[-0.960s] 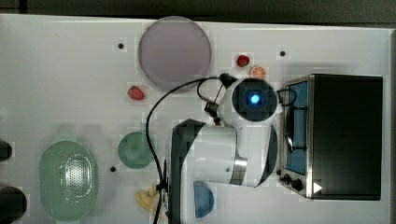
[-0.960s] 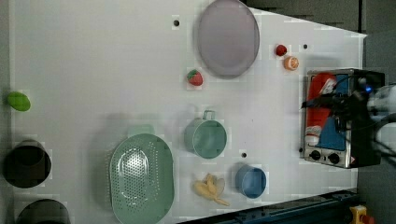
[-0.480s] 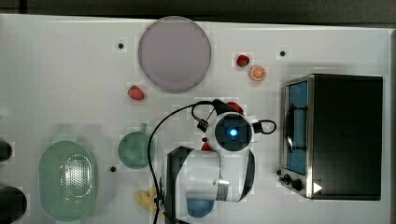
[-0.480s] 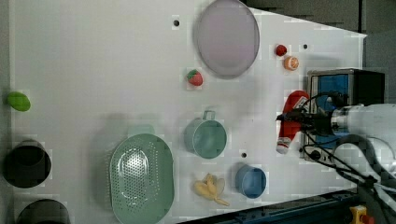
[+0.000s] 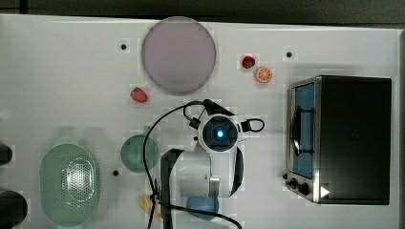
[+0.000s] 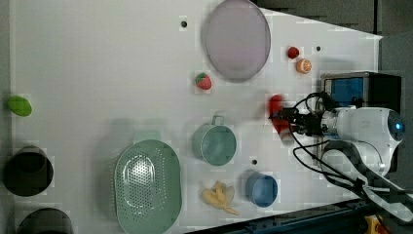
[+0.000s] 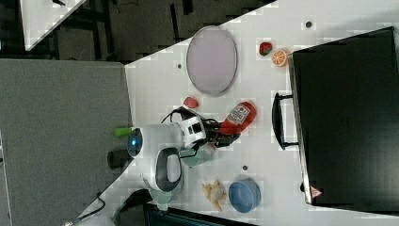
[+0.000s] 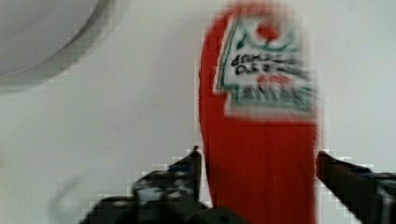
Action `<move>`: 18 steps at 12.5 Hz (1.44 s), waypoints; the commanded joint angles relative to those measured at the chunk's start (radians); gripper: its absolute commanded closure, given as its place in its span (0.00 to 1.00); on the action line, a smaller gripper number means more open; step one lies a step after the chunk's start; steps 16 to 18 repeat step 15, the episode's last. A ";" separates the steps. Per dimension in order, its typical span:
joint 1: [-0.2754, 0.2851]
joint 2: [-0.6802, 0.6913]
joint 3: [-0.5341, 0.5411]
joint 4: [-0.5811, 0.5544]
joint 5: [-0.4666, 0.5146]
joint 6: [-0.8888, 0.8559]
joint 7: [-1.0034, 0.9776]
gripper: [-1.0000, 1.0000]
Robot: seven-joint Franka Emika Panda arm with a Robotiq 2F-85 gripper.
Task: Pick ketchup from plate and place it on table.
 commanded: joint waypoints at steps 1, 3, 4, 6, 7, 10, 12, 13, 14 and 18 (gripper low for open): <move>0.000 -0.028 -0.001 0.010 0.001 0.003 0.054 0.00; 0.000 -0.074 0.000 0.026 0.003 0.000 0.055 0.00; -0.001 -0.108 0.000 0.040 0.003 -0.014 0.056 0.00; -0.001 -0.182 -0.003 0.092 0.004 -0.102 0.097 0.00; -0.001 -0.214 -0.005 0.128 0.004 -0.180 0.135 0.00; -0.001 -0.282 -0.004 0.270 0.004 -0.431 0.220 0.00; -0.001 -0.296 -0.003 0.377 0.004 -0.584 0.278 0.00; -0.001 -0.297 -0.002 0.430 0.004 -0.655 0.282 0.00; -0.001 -0.297 -0.002 0.479 0.004 -0.713 0.282 0.00; -0.001 -0.297 -0.002 0.526 0.005 -0.761 0.282 0.00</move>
